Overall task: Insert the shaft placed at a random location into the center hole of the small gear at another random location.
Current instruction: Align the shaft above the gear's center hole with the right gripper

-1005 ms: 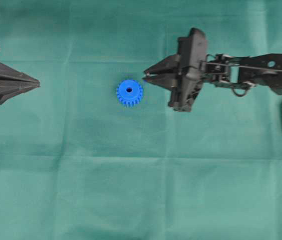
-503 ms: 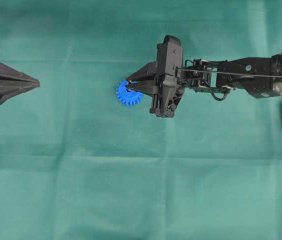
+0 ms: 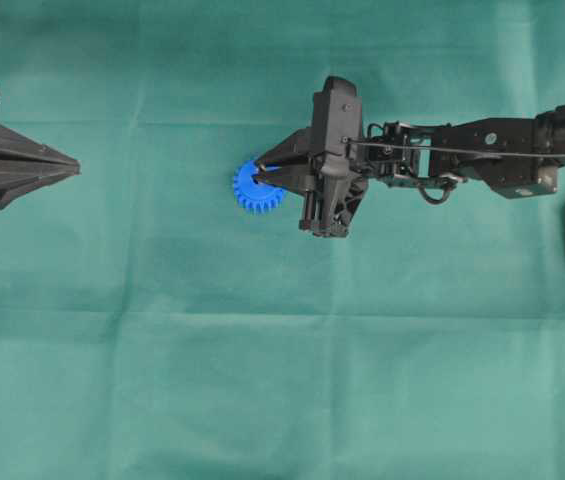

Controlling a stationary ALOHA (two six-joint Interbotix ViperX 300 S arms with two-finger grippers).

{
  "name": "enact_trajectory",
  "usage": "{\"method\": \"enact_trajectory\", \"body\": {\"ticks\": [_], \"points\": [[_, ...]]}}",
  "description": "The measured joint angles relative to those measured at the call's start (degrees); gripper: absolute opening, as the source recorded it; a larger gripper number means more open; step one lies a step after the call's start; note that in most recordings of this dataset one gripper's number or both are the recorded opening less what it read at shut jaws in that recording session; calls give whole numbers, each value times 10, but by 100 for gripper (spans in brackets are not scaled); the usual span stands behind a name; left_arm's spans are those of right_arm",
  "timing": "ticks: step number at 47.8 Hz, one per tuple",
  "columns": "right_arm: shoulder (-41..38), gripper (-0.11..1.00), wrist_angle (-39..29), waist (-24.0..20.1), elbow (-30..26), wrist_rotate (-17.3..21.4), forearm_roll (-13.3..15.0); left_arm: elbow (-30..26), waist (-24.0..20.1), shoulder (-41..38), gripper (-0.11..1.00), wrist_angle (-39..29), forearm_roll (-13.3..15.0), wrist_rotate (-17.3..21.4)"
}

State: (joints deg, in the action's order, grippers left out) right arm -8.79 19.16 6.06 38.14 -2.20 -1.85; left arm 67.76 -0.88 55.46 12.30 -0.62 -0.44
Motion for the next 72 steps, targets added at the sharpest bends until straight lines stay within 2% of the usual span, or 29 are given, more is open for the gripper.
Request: {"method": "enact_trajectory", "body": {"ticks": [24,50,72], "points": [[-3,13,1,0,-4,0,-1,0,-1,0,0,0,1,-4],[33,13,-6,0,-4,-1,4,0,0,0,0,0,0,-4],[-4,13,7,0,-4,-1,5,0,-1,0,0,0,0,-4]]}}
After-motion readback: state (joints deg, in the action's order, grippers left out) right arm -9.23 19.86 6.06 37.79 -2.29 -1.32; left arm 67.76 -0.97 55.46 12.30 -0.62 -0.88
